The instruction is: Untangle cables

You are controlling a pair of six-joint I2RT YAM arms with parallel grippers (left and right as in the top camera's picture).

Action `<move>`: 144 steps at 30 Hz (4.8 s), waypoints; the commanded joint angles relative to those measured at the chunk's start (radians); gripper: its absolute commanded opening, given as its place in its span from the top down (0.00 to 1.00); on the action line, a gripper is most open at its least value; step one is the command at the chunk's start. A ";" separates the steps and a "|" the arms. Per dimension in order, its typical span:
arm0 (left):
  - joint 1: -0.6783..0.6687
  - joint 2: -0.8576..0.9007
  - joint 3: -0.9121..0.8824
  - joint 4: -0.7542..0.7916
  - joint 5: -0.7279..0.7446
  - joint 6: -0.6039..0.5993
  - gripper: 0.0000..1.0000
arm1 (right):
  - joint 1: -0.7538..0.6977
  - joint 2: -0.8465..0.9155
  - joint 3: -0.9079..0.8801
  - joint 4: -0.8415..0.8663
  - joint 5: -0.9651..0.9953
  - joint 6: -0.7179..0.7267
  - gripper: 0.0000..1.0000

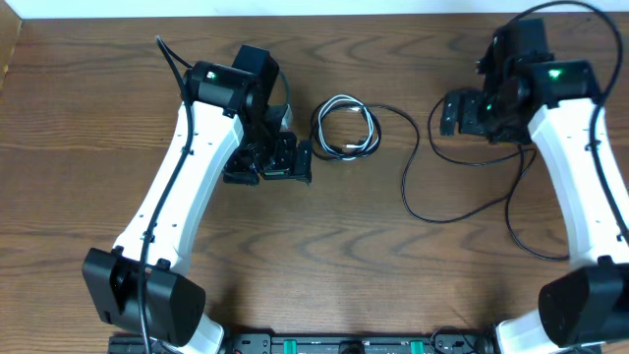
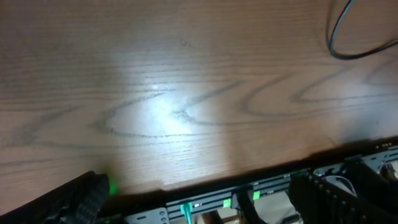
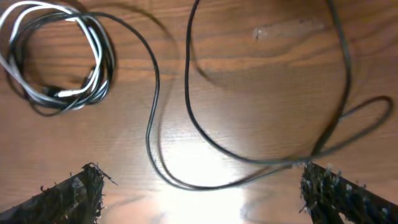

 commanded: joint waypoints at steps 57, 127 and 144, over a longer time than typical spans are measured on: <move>0.013 0.006 -0.043 0.109 -0.177 -0.215 0.02 | 0.111 0.440 0.395 -0.054 -0.135 -0.171 0.99; 0.013 0.006 -0.043 0.109 -0.177 -0.215 0.02 | 0.149 0.005 0.646 0.046 -0.124 -0.071 0.98; 0.013 0.006 -0.043 0.109 -0.177 -0.215 0.02 | 0.105 0.004 0.646 -0.165 0.587 0.368 0.98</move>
